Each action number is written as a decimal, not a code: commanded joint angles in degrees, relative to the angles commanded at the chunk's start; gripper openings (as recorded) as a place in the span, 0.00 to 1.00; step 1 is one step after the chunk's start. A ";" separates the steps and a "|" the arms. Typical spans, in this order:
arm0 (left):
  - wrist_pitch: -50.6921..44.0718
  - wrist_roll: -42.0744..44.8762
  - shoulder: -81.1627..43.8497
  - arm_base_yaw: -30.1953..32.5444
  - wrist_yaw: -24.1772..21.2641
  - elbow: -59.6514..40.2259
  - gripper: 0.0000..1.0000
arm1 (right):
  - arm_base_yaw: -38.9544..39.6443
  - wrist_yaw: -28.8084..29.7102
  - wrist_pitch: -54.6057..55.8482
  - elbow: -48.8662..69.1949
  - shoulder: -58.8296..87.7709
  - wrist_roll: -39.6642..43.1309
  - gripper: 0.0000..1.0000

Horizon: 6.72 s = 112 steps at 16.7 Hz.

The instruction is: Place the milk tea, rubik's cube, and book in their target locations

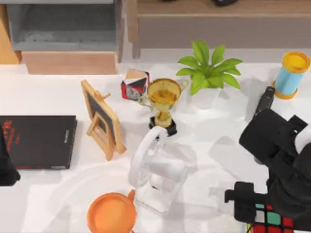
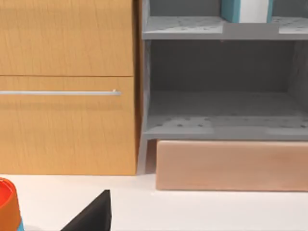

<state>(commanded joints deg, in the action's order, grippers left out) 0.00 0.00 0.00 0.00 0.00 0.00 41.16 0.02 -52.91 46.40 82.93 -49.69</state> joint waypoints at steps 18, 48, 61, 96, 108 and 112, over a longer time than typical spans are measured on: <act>0.00 0.00 0.00 0.00 0.00 0.00 1.00 | -3.11 16.97 23.90 25.22 8.10 22.46 0.00; 0.00 0.00 0.00 0.00 0.00 0.00 1.00 | -14.53 28.57 50.42 77.18 37.83 48.79 0.00; 0.00 0.00 0.00 0.00 0.00 0.00 1.00 | -14.63 28.33 49.95 77.60 38.43 48.88 0.60; 0.00 0.00 0.00 0.00 0.00 0.00 1.00 | -17.46 24.79 53.80 48.30 12.13 48.94 1.00; 0.00 0.00 0.00 0.00 0.00 0.00 1.00 | -32.98 8.57 52.70 -16.70 -52.50 49.99 1.00; 0.00 0.00 0.00 0.00 0.00 0.00 1.00 | -37.78 3.56 52.67 -35.48 -71.67 49.94 1.00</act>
<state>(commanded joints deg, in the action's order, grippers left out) 0.00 0.00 0.00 0.00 0.00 0.00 3.38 3.57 -0.24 10.92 11.25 0.25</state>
